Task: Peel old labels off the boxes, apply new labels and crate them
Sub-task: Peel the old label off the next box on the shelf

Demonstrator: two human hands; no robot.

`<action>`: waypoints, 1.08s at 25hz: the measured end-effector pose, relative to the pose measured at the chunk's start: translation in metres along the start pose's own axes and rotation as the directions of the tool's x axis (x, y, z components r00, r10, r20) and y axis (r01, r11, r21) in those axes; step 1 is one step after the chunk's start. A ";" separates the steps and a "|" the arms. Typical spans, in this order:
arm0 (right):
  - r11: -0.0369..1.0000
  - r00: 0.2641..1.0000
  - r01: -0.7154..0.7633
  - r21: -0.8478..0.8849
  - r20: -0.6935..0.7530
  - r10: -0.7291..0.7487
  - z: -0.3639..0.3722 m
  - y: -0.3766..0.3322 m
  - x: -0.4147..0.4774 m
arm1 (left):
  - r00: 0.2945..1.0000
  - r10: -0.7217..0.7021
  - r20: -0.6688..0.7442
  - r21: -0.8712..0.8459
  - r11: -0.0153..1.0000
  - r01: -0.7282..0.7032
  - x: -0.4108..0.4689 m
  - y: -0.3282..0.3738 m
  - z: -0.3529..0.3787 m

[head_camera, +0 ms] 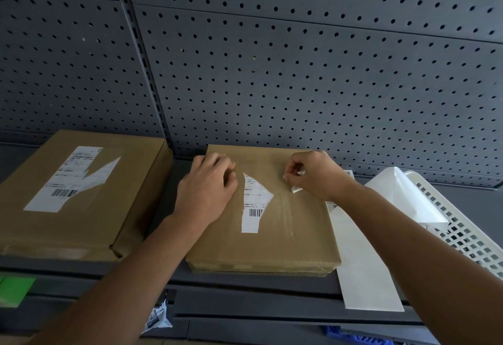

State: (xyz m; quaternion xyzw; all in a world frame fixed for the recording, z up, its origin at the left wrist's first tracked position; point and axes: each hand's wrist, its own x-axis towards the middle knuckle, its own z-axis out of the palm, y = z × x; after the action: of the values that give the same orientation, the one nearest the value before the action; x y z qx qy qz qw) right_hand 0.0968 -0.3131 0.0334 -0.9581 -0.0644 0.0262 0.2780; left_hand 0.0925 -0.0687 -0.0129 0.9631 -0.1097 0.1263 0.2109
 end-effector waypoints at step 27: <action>0.998 0.997 0.013 0.056 -0.082 -0.009 0.010 0.009 -0.005 | 1.000 0.028 -0.008 0.017 0.999 -0.028 -0.001 0.000 -0.001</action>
State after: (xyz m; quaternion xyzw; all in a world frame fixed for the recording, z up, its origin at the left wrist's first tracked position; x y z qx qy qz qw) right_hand 0.0915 -0.3157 0.0203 -0.9498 -0.0575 -0.0126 0.3074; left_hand 0.0917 -0.0683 -0.0126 0.9627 -0.1213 0.1341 0.2012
